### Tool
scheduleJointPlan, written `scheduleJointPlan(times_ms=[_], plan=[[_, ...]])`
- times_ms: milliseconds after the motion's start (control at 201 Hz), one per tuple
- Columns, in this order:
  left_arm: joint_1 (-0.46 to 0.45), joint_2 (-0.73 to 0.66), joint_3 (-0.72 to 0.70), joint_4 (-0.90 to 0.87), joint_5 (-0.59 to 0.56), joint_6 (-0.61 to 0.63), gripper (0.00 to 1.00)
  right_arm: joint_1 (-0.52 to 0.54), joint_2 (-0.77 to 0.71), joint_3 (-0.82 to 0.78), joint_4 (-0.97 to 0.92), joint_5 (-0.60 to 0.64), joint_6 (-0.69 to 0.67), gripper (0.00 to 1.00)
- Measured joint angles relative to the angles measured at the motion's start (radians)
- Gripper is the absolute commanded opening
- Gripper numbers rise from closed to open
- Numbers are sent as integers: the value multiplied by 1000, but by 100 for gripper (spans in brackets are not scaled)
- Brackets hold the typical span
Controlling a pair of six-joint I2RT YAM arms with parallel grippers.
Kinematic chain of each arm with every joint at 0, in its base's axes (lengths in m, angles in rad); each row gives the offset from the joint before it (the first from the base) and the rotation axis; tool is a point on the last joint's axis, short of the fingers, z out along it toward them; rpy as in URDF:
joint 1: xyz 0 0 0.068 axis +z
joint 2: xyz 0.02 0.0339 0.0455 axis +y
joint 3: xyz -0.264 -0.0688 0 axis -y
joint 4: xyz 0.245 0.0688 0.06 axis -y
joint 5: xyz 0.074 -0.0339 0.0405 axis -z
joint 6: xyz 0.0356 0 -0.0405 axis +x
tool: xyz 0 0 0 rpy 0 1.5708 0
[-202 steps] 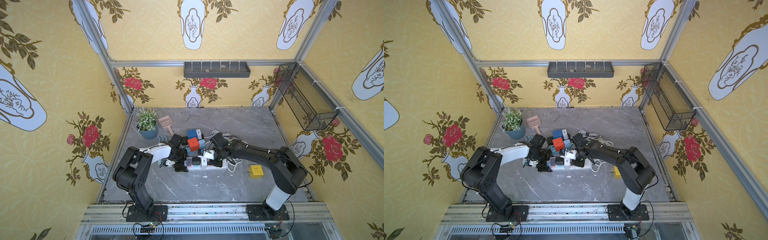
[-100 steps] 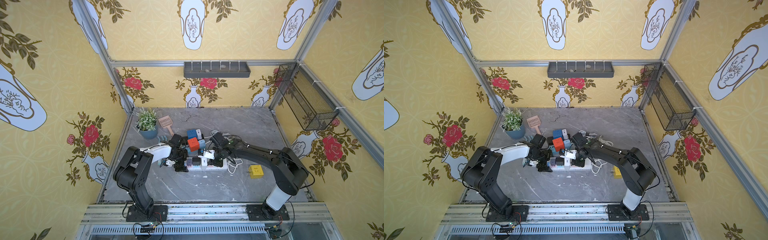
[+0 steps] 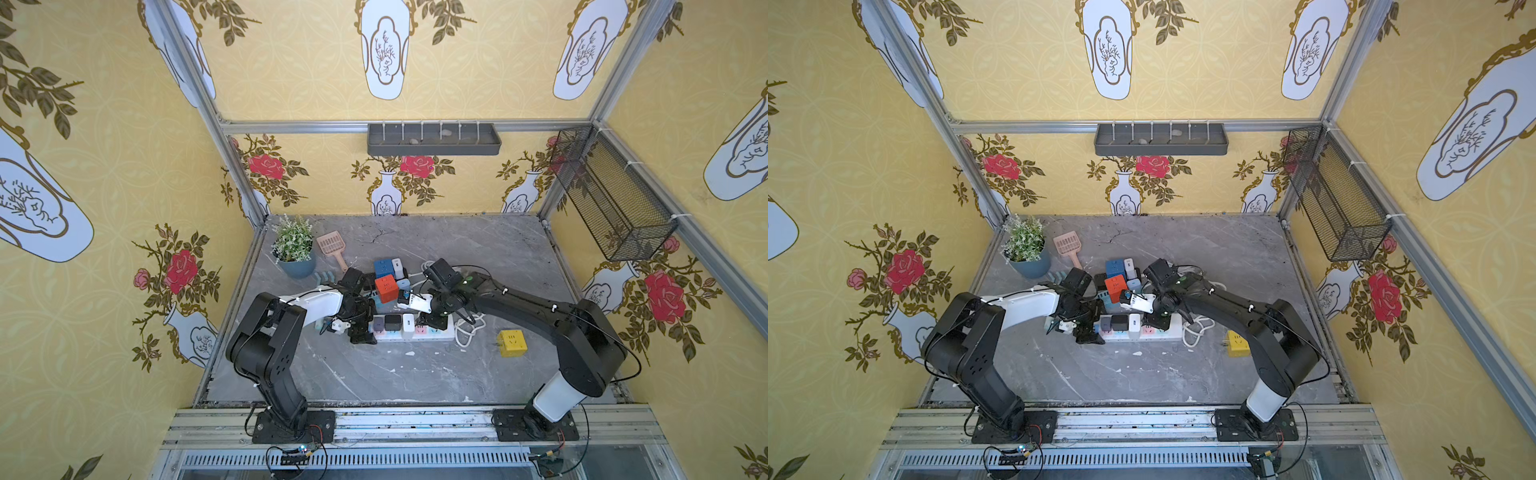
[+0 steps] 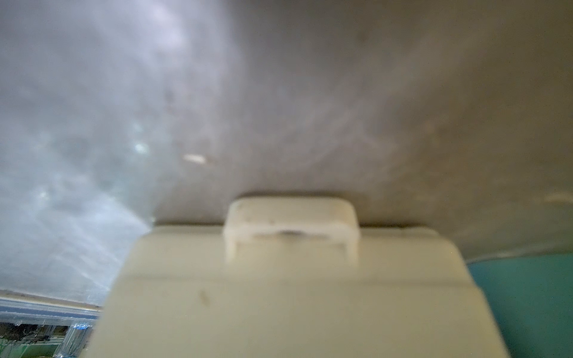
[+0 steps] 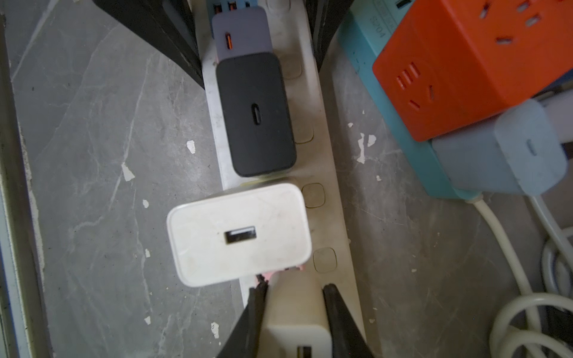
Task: Pull the plug off the socket
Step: Remove the plug from the socket, then place the plug at the center of the board.
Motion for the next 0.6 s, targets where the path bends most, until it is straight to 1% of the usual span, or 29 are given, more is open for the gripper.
scheduleJointPlan(times_ms=[105,254,597], plan=[[0,0,0,1,0,0,18,-6,-29,8,-21,3,37,20],[0,0,-1,3,0,0,18,-18,-87,18,-29,9,140,22],[0,-9,-15,23,1,-21,17,-30,-259,-13,-69,15,516,22]])
